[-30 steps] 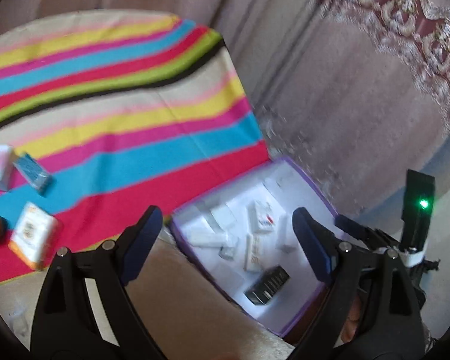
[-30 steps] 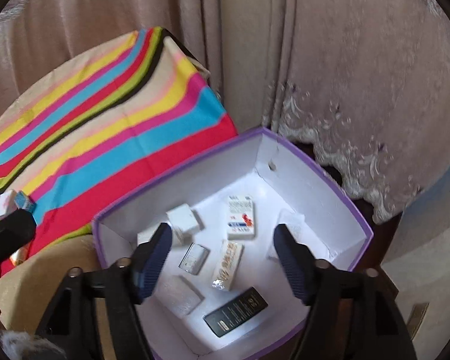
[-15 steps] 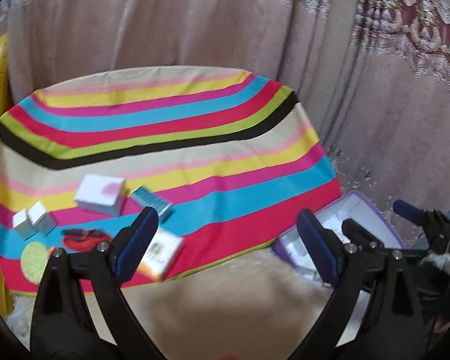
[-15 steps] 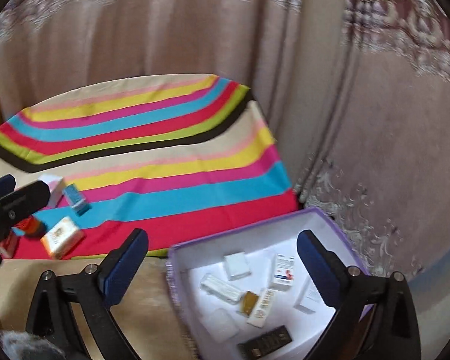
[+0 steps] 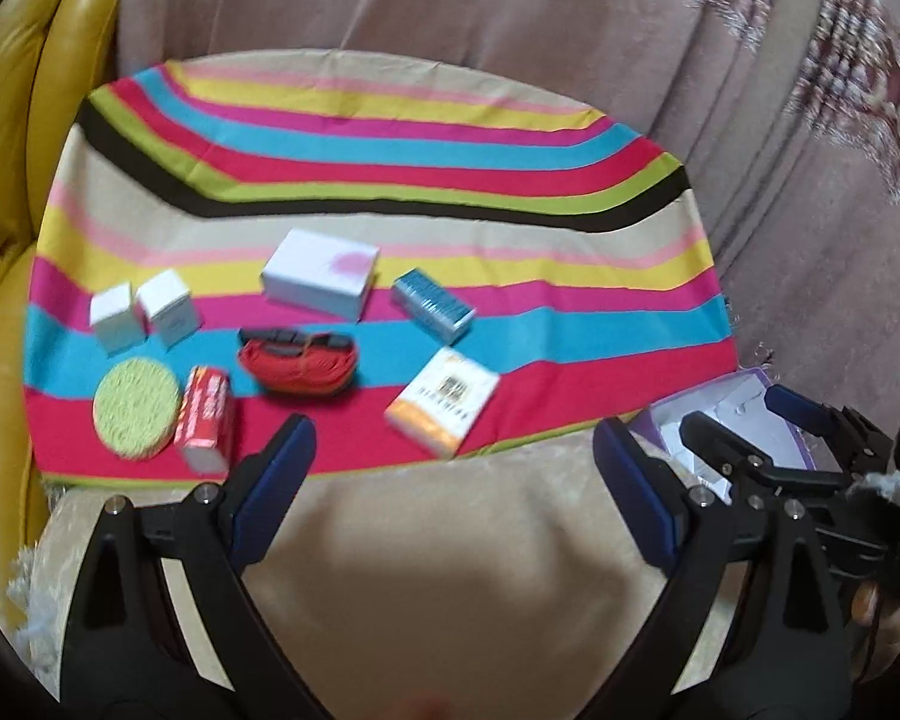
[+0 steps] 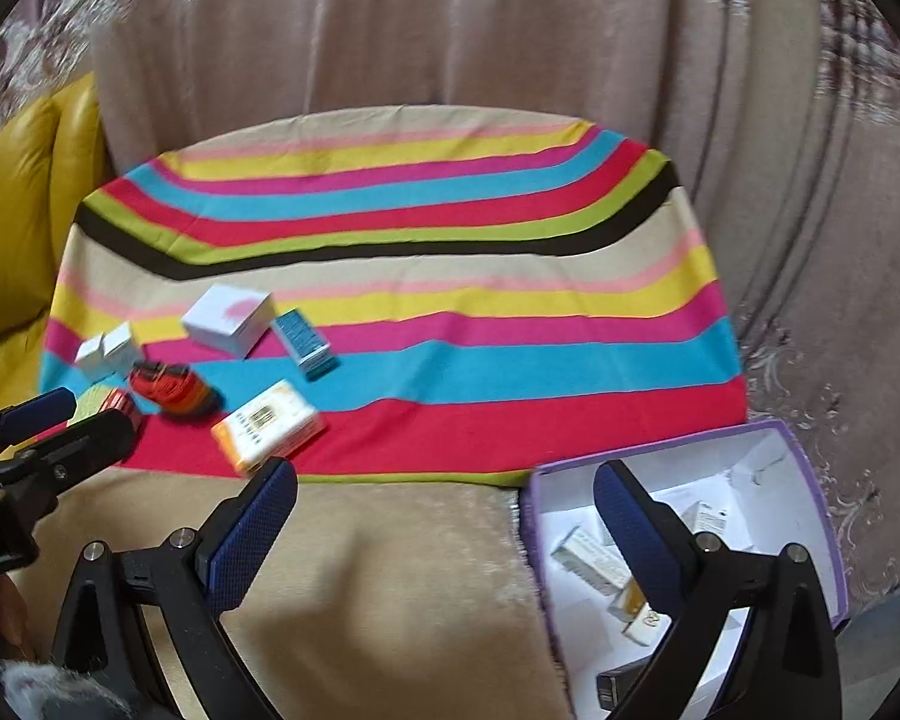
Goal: Organize objects
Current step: 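Withdraw both grippers back over the table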
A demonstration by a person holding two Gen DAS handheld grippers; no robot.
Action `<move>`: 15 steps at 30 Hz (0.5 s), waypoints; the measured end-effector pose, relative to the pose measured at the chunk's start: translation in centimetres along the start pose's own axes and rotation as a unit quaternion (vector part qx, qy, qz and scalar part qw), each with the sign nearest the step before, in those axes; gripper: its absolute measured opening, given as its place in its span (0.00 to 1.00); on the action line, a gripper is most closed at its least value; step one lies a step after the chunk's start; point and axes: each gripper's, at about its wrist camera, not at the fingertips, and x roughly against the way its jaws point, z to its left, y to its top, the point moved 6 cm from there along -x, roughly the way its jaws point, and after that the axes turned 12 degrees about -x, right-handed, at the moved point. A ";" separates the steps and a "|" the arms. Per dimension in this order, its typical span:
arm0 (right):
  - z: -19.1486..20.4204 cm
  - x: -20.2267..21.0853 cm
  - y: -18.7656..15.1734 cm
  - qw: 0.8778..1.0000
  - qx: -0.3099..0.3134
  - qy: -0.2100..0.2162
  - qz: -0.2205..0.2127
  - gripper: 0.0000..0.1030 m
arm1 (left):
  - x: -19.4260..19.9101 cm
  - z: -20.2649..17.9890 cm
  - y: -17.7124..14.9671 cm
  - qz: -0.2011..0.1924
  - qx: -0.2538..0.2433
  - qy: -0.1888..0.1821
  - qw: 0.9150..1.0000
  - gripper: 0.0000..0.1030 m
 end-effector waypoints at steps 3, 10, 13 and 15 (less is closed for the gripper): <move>0.9 -0.8 -0.3 1.000 0.009 -0.003 0.015 0.98 | 0.3 1.2 -0.6 0.009 0.012 0.005 1.000 0.92; 2.1 -2.0 -1.0 0.999 0.036 -0.014 0.033 0.98 | -0.2 4.8 -2.0 0.032 0.053 0.021 0.998 0.92; 2.4 -2.5 -1.3 0.998 0.043 -0.014 0.041 0.98 | -0.3 6.1 -2.5 0.038 0.062 0.020 0.997 0.91; 2.5 -2.8 -1.5 0.998 0.045 -0.012 0.048 0.98 | -0.4 6.6 -2.7 0.042 0.066 0.018 0.997 0.91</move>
